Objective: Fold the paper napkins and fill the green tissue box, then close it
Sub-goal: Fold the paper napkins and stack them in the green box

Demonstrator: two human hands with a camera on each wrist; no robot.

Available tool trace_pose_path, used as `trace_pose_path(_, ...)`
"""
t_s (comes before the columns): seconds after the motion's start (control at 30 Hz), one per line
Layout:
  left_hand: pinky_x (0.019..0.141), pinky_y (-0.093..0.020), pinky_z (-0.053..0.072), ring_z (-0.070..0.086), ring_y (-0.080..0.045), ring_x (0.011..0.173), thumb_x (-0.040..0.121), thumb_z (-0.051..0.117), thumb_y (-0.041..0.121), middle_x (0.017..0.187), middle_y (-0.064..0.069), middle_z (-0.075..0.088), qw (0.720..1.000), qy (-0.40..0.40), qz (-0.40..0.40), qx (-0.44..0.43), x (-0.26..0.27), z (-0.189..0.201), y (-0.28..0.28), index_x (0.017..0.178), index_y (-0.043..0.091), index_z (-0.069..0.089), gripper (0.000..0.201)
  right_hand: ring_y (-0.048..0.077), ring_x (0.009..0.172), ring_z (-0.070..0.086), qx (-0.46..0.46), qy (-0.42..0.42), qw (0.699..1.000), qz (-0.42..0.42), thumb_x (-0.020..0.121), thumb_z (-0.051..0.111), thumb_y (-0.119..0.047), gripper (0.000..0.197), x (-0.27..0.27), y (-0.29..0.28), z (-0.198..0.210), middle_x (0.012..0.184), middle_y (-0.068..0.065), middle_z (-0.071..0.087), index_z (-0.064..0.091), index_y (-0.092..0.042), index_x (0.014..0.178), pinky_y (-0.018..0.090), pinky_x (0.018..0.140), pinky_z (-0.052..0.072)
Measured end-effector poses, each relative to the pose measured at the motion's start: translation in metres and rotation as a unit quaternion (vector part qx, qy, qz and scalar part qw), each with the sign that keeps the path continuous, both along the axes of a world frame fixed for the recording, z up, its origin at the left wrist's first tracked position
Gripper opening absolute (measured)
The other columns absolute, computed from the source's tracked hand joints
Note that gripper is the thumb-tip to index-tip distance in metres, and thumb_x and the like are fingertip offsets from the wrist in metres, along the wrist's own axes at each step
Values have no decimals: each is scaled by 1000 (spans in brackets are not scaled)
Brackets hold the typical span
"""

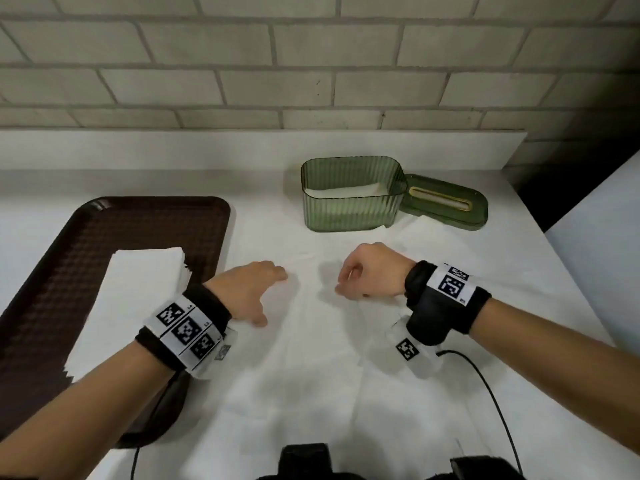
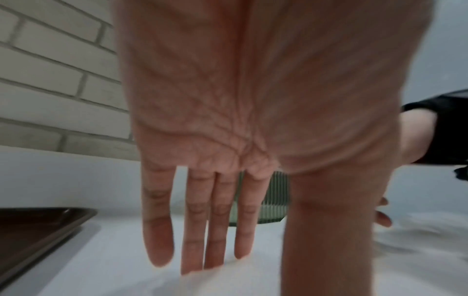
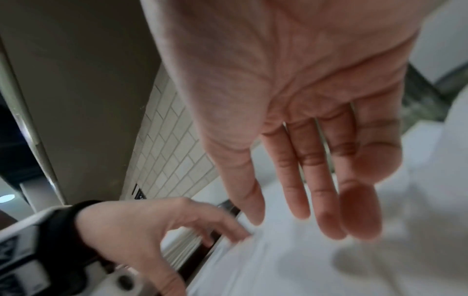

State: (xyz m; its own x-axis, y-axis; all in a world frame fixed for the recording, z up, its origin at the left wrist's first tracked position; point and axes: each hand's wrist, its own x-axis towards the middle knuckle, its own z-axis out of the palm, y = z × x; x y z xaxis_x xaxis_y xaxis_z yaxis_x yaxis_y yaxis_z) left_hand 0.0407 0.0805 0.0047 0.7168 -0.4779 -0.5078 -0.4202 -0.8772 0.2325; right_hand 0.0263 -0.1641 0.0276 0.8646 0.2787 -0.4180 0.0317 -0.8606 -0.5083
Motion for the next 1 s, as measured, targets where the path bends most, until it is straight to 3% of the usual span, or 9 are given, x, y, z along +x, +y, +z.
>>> trace_pose_path(0.1, 106, -40, 39, 42, -23, 128, 61, 87, 27, 140, 0, 34, 998, -25, -4, 65, -9, -8, 3, 149, 18, 22, 109, 5, 65, 63, 61, 70, 996, -14, 78, 75, -31, 45, -15, 22, -16, 71, -6, 70, 62, -13, 118, 17, 65, 46)
trace_pose_path(0.2, 101, -42, 40, 40, -24, 122, 54, 90, 33, 133, -1, 33, 991, -64, -6, 117, -14, -10, -1, 145, 20, 21, 116, 6, 69, 63, 84, 77, 993, -16, 75, 78, -26, 69, -24, 42, -30, 82, 2, 74, 49, -8, 135, 20, 77, 50)
trace_pose_path(0.3, 99, -42, 41, 38, -25, 119, 51, 92, 33, 129, -4, 33, 988, -85, 6, 131, -17, -10, -6, 141, 21, 26, 113, 17, 82, 68, 143, 61, 985, -79, 71, 83, -17, 77, -31, 55, -40, 91, 8, 73, 46, -9, 138, 34, 86, 57)
trace_pose_path(0.43, 104, -41, 35, 39, -25, 122, 54, 90, 40, 132, -5, 40, 984, -116, 0, 136, -20, -7, -7, 141, 18, 36, 105, 23, 78, 66, 253, 101, 950, -152, 68, 81, 4, 65, -38, 70, -40, 88, 9, 64, 52, -9, 125, 47, 80, 59)
trace_pose_path(0.57, 99, -36, 26, 50, -23, 116, 68, 84, 32, 125, 2, 58, 990, -133, 43, 32, -23, 6, 1, 129, 21, 52, 70, 24, 77, 63, 273, 62, 953, -118, 67, 80, 4, 56, -39, 74, -36, 87, 11, 68, 58, -15, 114, 50, 86, 56)
trace_pose_path(0.73, 79, -24, 46, 62, -13, 91, 64, 87, 14, 96, 5, 67, 981, -65, 81, -166, -26, 44, 19, 101, 19, 67, 43, 23, 81, 71, 304, 38, 946, -101, 66, 86, -12, 22, -51, 76, -32, 88, 7, 76, 74, -17, 83, 46, 87, 56)
trace_pose_path(0.83, 64, -16, 43, 62, -2, 73, 69, 83, 10, 80, 8, 68, 966, -61, 87, -236, -29, 63, 24, 82, 18, 70, 20, 27, 90, 72, 327, 26, 938, -115, 66, 87, -20, 28, -56, 76, -31, 93, 8, 76, 75, -11, 89, 48, 87, 57)
trace_pose_path(0.93, 61, -16, 44, 62, -2, 67, 72, 82, 13, 72, 10, 65, 937, -80, 153, -303, -29, 71, 30, 66, 23, 65, 21, 21, 88, 73, 327, -9, 936, -132, 62, 90, -23, 36, -56, 68, -25, 94, 4, 76, 74, -10, 92, 43, 85, 58)
trace_pose_path(1.0, 73, -28, 55, 70, -15, 77, 75, 80, 11, 81, -1, 73, 891, -66, 213, -395, -29, 69, 34, 79, 12, 73, 9, 17, 83, 73, 335, -43, 927, -162, 61, 91, -20, 36, -56, 57, -19, 91, 4, 76, 74, -9, 91, 37, 80, 59)
